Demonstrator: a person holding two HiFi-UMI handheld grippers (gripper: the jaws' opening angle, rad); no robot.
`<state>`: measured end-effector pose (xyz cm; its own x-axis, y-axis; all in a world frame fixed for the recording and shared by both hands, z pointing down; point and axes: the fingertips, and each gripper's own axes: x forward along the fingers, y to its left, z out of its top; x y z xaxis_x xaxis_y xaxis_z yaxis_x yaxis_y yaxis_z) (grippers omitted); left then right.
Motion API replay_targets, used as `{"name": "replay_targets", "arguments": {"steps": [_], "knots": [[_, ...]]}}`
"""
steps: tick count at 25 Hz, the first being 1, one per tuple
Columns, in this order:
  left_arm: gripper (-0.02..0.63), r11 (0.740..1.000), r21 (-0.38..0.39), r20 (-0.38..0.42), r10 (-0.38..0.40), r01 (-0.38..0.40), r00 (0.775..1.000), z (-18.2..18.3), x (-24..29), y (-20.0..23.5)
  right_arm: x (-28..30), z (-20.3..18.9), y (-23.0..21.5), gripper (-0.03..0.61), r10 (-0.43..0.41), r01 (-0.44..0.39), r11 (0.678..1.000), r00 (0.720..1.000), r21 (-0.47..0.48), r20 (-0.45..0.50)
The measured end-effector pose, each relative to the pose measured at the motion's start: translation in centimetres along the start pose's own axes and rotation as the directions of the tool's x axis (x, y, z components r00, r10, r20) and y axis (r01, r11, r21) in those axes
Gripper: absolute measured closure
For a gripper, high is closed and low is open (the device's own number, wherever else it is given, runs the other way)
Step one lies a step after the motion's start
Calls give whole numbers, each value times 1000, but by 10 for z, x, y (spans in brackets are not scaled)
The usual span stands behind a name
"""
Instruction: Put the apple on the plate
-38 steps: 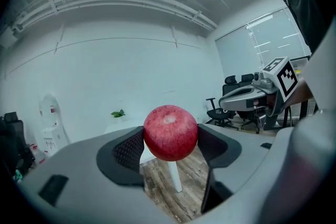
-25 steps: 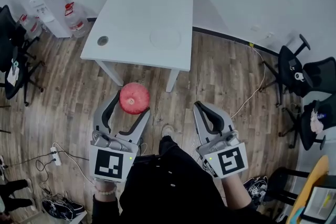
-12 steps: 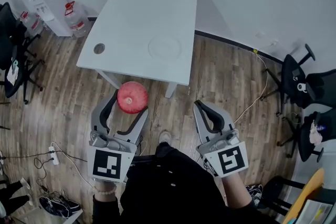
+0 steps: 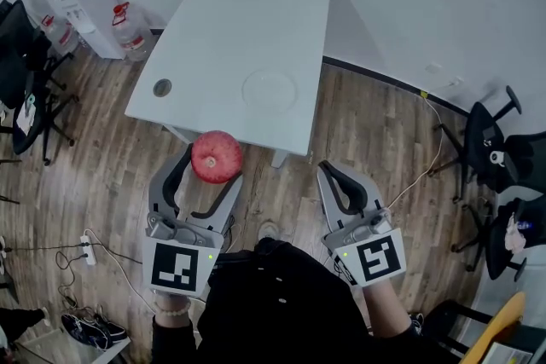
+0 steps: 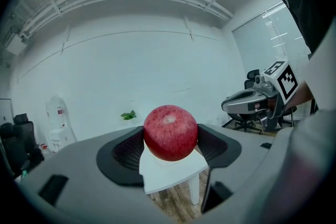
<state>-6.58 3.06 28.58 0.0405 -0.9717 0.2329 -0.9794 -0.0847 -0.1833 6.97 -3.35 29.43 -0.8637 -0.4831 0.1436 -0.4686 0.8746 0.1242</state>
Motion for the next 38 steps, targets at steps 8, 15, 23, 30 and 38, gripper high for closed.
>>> {"name": "replay_targets", "arguments": {"steps": [8,15,23,30,38], "knots": [[282,1000,11,3,-1,1,1000,10,13,-9,-4,-3,-17,535,-5,5,1000,1000,11,4],[282,1000,23,-8,-14,14,1000,13,15,-21,-15,-6,-21,535,-16,16,1000,1000,26,9],[282,998,42,5,-49,48,999,16,20,-29,-23,-6,-28,535,-55,55,998,998,28,14],[282,994,50,7,-93,93,996,14,34,-27,-18,-7,-33,535,-96,96,995,995,31,15],[282,987,63,2,-147,147,989,15,68,-8,14,-2,-49,535,-123,123,992,992,24,4]]}}
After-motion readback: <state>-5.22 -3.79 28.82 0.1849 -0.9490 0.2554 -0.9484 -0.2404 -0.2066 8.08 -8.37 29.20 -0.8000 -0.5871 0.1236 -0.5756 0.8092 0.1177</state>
